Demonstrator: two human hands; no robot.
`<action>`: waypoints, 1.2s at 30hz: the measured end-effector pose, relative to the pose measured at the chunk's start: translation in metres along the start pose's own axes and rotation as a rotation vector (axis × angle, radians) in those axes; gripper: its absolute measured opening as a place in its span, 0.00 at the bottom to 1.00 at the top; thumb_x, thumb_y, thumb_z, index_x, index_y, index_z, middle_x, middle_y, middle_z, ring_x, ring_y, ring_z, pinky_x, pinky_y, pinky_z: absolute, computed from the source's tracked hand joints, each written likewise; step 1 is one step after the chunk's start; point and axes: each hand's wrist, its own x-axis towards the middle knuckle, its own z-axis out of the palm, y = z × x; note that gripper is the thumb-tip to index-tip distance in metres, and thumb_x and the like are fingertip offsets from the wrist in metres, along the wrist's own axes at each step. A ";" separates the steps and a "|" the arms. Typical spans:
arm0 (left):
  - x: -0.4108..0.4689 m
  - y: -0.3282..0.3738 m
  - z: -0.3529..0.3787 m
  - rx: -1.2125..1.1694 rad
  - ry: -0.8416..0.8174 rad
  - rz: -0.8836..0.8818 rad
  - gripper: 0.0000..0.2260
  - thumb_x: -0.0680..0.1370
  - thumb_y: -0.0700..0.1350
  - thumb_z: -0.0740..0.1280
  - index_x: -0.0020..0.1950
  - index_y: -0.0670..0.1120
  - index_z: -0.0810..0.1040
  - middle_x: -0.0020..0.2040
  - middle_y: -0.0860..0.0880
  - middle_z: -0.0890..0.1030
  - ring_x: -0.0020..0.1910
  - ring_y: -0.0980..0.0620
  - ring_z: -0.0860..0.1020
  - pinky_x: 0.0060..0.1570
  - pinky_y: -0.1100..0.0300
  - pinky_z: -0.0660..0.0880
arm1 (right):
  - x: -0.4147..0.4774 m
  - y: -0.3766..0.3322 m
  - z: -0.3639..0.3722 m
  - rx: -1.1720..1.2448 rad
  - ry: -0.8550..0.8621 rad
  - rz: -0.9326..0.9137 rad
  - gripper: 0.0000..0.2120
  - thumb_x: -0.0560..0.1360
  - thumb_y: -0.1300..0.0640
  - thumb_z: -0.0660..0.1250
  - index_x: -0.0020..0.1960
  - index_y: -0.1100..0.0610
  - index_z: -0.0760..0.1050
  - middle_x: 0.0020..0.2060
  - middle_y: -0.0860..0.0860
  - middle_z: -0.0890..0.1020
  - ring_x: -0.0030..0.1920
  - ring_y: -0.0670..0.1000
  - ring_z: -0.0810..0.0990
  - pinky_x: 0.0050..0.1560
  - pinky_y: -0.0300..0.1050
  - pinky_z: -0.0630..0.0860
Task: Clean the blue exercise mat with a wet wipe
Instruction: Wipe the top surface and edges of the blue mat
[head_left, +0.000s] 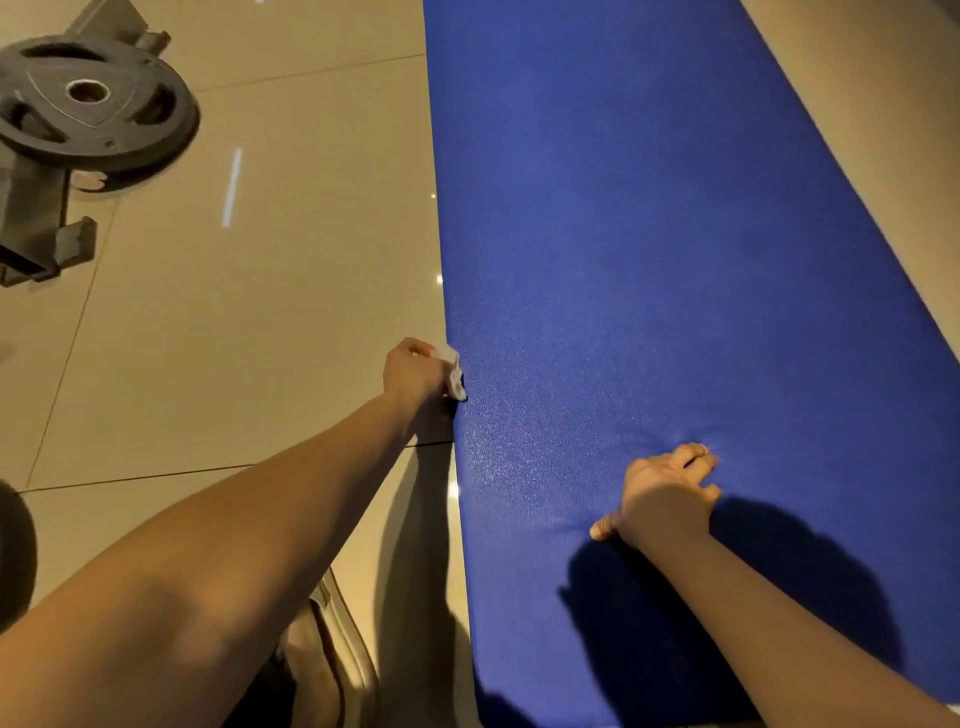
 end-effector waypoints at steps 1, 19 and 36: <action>-0.004 -0.015 -0.001 0.017 -0.031 0.053 0.05 0.73 0.35 0.70 0.41 0.42 0.76 0.29 0.45 0.82 0.29 0.47 0.82 0.36 0.52 0.83 | 0.000 0.000 0.000 0.000 -0.004 -0.001 0.57 0.60 0.29 0.78 0.77 0.59 0.62 0.76 0.71 0.48 0.78 0.70 0.51 0.73 0.62 0.65; 0.003 -0.026 -0.010 0.187 0.033 0.314 0.16 0.77 0.55 0.74 0.35 0.45 0.81 0.30 0.51 0.82 0.29 0.56 0.76 0.36 0.61 0.74 | -0.007 0.000 0.006 -0.041 0.099 -0.002 0.61 0.59 0.25 0.75 0.76 0.64 0.61 0.75 0.71 0.53 0.77 0.68 0.56 0.70 0.56 0.70; -0.047 -0.060 -0.031 0.317 -0.408 0.177 0.10 0.76 0.43 0.76 0.36 0.41 0.83 0.34 0.45 0.84 0.34 0.54 0.80 0.38 0.58 0.78 | 0.003 0.004 0.005 0.008 0.015 -0.022 0.60 0.59 0.28 0.77 0.77 0.63 0.61 0.76 0.72 0.47 0.78 0.71 0.50 0.72 0.63 0.65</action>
